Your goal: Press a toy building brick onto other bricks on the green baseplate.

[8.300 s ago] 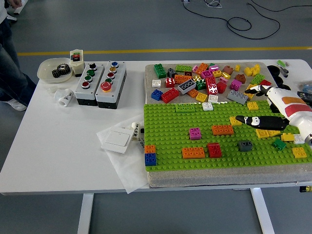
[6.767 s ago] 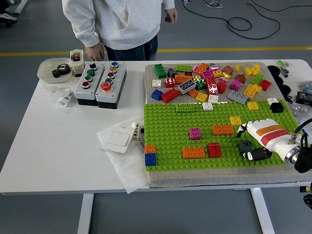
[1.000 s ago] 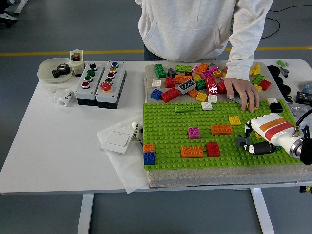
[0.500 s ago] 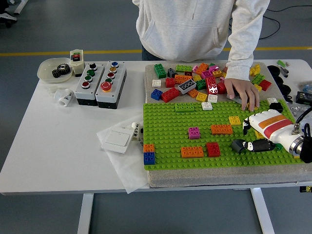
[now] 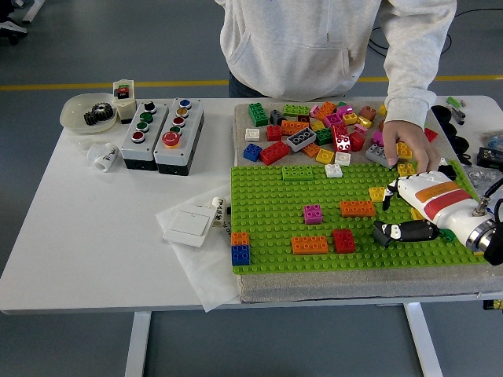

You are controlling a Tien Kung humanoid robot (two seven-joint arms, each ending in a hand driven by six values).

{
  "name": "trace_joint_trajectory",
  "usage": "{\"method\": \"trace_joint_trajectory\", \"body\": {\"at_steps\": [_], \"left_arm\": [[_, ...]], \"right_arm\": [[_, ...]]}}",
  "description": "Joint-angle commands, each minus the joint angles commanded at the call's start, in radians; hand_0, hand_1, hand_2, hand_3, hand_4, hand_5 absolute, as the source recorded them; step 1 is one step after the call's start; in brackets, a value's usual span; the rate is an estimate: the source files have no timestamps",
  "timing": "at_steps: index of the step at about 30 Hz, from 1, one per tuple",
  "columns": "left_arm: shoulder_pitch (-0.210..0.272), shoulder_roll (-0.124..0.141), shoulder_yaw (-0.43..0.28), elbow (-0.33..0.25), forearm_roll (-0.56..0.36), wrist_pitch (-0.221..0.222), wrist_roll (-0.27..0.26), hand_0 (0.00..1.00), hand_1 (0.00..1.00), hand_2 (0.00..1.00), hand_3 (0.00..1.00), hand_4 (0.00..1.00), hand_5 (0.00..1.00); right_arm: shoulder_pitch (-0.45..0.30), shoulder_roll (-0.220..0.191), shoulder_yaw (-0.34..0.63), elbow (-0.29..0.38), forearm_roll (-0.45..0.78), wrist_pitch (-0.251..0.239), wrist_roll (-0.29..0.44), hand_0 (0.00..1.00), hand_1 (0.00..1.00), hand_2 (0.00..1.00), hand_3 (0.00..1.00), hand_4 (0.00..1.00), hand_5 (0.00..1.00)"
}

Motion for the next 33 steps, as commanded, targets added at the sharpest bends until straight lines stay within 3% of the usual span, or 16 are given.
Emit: {"method": "trace_joint_trajectory", "body": {"at_steps": [11, 33], "left_arm": [[0.011, 0.002, -0.011, 0.0, 0.024, -0.005, 0.003, 0.763, 0.766, 0.786, 0.589, 0.614, 0.631], [0.022, 0.003, -0.023, 0.0, 0.055, -0.012, 0.006, 0.767, 0.772, 0.787, 0.588, 0.613, 0.63]], "right_arm": [[-0.028, 0.004, -0.021, 0.069, -0.019, 0.017, -0.008, 0.615, 0.656, 0.718, 0.616, 0.961, 0.565], [-0.066, 0.009, 0.02, 0.074, -0.053, 0.016, -0.009, 0.611, 0.651, 0.711, 0.593, 0.941, 0.558]]}}
